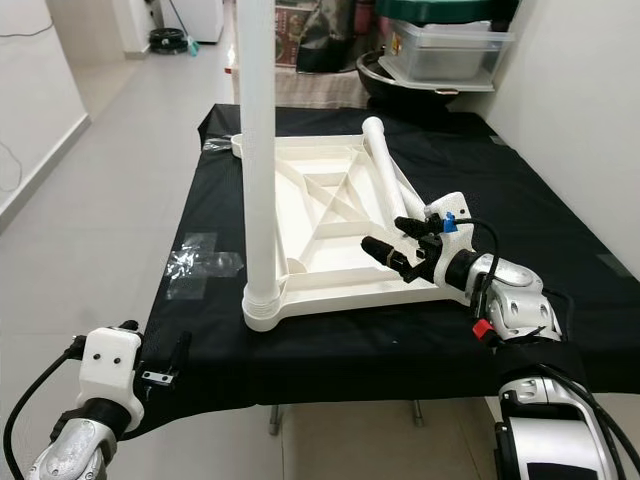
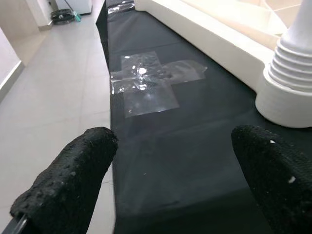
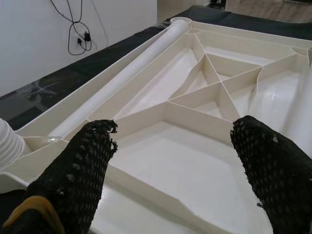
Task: Building children table
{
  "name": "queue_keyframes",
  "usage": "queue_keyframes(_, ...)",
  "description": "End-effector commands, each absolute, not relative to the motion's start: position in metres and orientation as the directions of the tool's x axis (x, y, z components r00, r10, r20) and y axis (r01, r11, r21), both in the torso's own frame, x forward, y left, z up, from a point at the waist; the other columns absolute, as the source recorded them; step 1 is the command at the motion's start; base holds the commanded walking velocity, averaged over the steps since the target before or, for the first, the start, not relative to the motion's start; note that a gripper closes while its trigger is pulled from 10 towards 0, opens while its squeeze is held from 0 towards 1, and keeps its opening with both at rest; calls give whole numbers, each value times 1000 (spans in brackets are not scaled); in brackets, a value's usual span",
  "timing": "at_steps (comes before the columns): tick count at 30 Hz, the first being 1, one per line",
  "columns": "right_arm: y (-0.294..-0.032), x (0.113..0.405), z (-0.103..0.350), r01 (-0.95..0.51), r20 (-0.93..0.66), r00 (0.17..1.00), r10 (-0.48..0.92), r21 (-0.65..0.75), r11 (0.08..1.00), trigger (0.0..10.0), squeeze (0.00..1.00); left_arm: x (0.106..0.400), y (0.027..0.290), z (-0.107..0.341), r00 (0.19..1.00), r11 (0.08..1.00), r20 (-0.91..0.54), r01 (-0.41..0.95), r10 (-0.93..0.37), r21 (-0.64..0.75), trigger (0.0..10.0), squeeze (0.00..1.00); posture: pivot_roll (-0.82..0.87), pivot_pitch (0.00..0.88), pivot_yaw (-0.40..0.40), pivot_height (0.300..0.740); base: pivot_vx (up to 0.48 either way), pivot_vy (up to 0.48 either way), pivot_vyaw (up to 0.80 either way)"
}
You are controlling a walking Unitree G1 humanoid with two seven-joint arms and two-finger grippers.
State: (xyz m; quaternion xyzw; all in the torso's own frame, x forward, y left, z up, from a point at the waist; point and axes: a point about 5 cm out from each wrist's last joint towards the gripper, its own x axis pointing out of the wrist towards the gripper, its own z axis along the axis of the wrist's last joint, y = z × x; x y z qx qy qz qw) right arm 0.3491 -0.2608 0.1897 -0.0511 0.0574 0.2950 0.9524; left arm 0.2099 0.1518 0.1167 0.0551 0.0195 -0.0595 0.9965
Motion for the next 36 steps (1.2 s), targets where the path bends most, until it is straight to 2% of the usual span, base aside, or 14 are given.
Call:
queue_keyframes(1, -256, 353, 191, -558, -140, 827, 545, -85, 825, 10000, 0, 207, 150, 115, 990, 985, -56, 136, -130, 109, 10000, 0, 98, 59, -84, 740, 0, 0, 481)
queue_keyframes(9, -262, 362, 197, -459, -103, 887, 450, -94, 884, 10000, 0, 205, 145, 114, 985, 979, -63, 169, -163, 112, 10000, 0, 98, 51, -84, 740, 0, 0, 120)
queue_keyframes(15, -265, 359, 195, -509, -147, 857, 495, -82, 857, 10000, 0, 205, 144, 113, 983, 978, -68, 179, -172, 110, 10000, 0, 97, 47, -83, 740, 0, 0, 0)
queue_keyframes(17, -266, 342, 192, -686, -221, 720, 658, -86, 722, 10000, 0, 202, 140, 109, 971, 968, -88, 231, -223, 94, 10000, 0, 96, 40, -81, 740, 0, 0, 0)
queue_keyframes(18, -266, 342, 192, -686, -221, 720, 658, -86, 722, 10000, 0, 202, 140, 109, 971, 968, -88, 231, -223, 94, 10000, 0, 96, 40, -81, 740, 0, 0, 0)
queue_keyframes(19, -264, 335, 195, -757, -218, 646, 731, -62, 650, 10000, 0, 199, 137, 107, 963, 962, -98, 261, -252, 82, 10000, 0, 96, 41, -79, 740, 0, 0, 0)
queue_keyframes(20, -264, 335, 195, -757, -218, 646, 731, -62, 650, 10000, 0, 199, 137, 107, 963, 962, -98, 261, -252, 82, 10000, 0, 96, 41, -79, 740, 0, 0, 0)
queue_keyframes(21, -263, 329, 198, -804, -204, 587, 783, -37, 593, 10000, 0, 197, 136, 106, 956, 956, -104, 284, -275, 76, 10000, 0, 94, 40, -77, 740, 0, 0, 0)
queue_keyframes(24, -261, 326, 201, -837, -184, 539, 822, -15, 546, 10000, 0, 196, 134, 105, 949, 949, -104, 306, -298, 78, 10000, 0, 95, 38, -76, 740, 0, 0, 0)
queue_keyframes(26, -247, 323, 208, -892, -138, 447, 884, 1, 451, 10000, 0, 194, 131, 105, 938, 935, -105, 340, -330, 97, 10000, 0, 99, 43, -72, 740, 0, 0, 0)
queue_keyframes(28, -247, 323, 208, -892, -138, 447, 884, 1, 451, 10000, 0, 194, 131, 105, 938, 935, -105, 340, -330, 97, 10000, 0, 99, 43, -72, 740, 0, 0, 0)
queue_keyframes(31, -219, 328, 213, -925, -100, 381, 919, -29, 380, 10000, 0, 193, 130, 106, 933, 930, -102, 354, -344, 101, 10000, 0, 104, 53, -72, 740, 0, 0, 0)
queue_keyframes(36, -201, 331, 214, -942, -78, 337, 938, -27, 336, 10000, 0, 193, 130, 107, 932, 929, -98, 357, -348, 100, 10000, 0, 106, 57, -74, 740, 0, 0, 0)
